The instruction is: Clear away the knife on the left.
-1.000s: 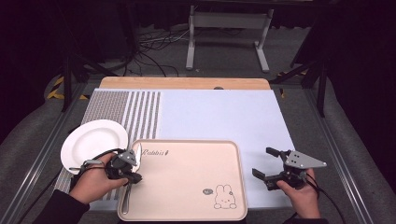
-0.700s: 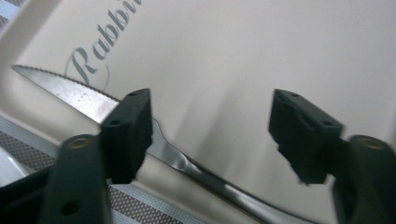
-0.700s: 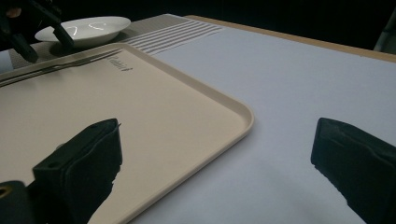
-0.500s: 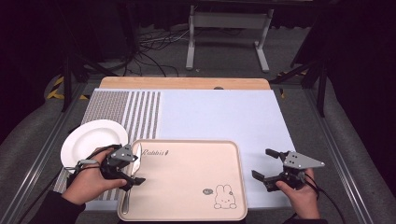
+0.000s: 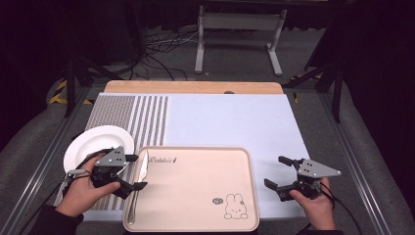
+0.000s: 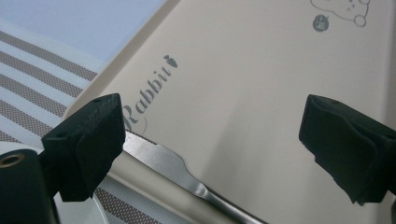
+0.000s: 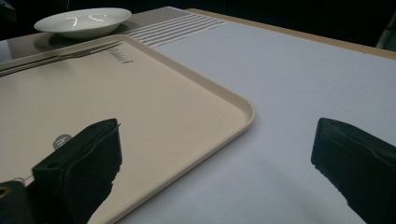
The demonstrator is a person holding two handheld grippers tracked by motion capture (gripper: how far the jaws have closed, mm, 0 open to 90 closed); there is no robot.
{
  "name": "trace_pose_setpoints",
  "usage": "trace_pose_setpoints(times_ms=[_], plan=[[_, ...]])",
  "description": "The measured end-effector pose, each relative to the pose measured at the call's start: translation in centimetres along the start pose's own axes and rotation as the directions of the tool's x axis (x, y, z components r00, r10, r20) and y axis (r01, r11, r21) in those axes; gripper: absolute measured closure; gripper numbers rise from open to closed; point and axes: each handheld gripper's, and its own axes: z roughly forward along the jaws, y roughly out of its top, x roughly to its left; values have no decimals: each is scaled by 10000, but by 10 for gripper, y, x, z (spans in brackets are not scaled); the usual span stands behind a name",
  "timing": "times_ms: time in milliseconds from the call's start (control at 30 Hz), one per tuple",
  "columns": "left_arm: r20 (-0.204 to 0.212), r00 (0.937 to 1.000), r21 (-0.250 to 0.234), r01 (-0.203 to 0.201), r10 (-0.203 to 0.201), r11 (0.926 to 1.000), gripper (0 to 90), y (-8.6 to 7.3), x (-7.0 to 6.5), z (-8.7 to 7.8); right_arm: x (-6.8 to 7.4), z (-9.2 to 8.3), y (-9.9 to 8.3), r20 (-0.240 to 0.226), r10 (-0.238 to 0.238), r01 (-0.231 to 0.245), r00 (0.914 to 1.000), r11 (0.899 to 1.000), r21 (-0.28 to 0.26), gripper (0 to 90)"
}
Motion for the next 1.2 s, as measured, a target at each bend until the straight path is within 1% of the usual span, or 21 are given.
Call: trace_pose_setpoints(times_ms=[67, 100, 200, 300, 367, 400, 500, 567, 600, 633, 667, 700, 767, 800, 833, 933, 1033, 1100, 1133, 1167, 1200], plan=[[-91, 9999, -304, 88, -91, 9995, 76, -5, 1, -2, 0, 0, 0, -6, 6, -6, 10000, 10000, -22, 22], [-70, 9999, -457, 128, -132, 9989, 76, -8, 1, -3, 0, 0, 0, -13, 2, -2, 10000, 10000, -35, 21], [-298, 9992, -1068, 221, -254, 9940, 75, -18, 2, -10, 0, 0, 0, -43, -33, 32, 10000, 9999, -110, 20], [-522, 9985, -1593, 107, -192, 9872, 70, -30, 4, -18, 1, 0, 0, -45, -42, 41, 10000, 9998, -171, 19], [-646, 9977, -1793, 74, -192, 9838, 69, -37, 5, -21, 1, 0, 0, -23, -48, 48, 10000, 9998, -191, 19], [-704, 9972, -2007, 87, -233, 9796, 68, -42, 6, -24, 1, 0, 0, -18, -43, 42, 10000, 9998, -199, 19], [-781, 9964, -2379, 126, -321, 9712, 63, -52, 7, -29, 0, 1, -1, -4, -19, 19, 10000, 9998, -213, 18], [-771, 9963, -2702, 155, -377, 9627, 60, -60, 8, -31, 0, 1, -2, 24, -10, 10, 10000, 9997, -257, 16], [-857, 9954, -2896, 151, -417, 9570, 57, -65, 8, -32, 0, 1, -2, 26, -12, 13, 10000, 9996, -267, 15], [-857, 9954, -2896, 151, -417, 9570, 53, -65, 8, -32, 0, 1, -2, 26, -12, 13, 10000, 9996, -267, 15], [-980, 9944, -3094, 74, -396, 9509, 53, -70, 8, -33, 0, 1, -3, 24, -11, 12, 10000, 9996, -274, 16], [-898, 9950, -3198, 126, -435, 9474, 47, -73, 8, -33, -1, 1, -3, 31, 25, -24, 10000, 9994, -333, 15], [-754, 9959, -3279, 230, -505, 9444, 37, -80, 9, -33, -1, 1, -5, 53, 114, -111, 9999, 9989, -447, 15], [-753, 9958, -3341, 240, -520, 9422, 37, -83, 10, -33, -2, 0, -5, 72, 167, -164, 9998, 9986, -501, 15], [-715, 9959, -3333, 279, -547, 9424, 37, -85, 10, -33, -2, 0, -6, 102, 214, -208, 9997, 9981, -579, 14], [-567, 9963, -3477, 405, -641, 9367, 37, -92, 12, -31, -4, -1, -9, 133, 308, -297, 9994, 9965, -776, 14], [-634, 9957, -3516, 404, -668, 9353, 35, -99, 13, -30, -5, -3, -13, 241, 426, -402, 9988, 9949, -929, 13], [-663, 9944, -3552, 534, -821, 9333, 30, -103, 13, -31, -7, -3, -15, 313, 497, -465, 9983, 9943, -963, 13], [-622, 9935, -3676, 658, -951, 9276, 31, -105, 14, -32, -7, -3, -16, 350, 538, -501, 9979, 9938, -989, 12], [-528, 9919, -3868, 863, -1155, 9181, 31, -107, 14, -32, -8, -4, -16, 406, 556, -513, 9976, 9935, -1020, 12], [-528, 9919, -3868, 863, -1155, 9181, 30, -107, 14, -32, -8, -4, -17, 421, 572, -526, 9975, 9931, -1047, 12]])
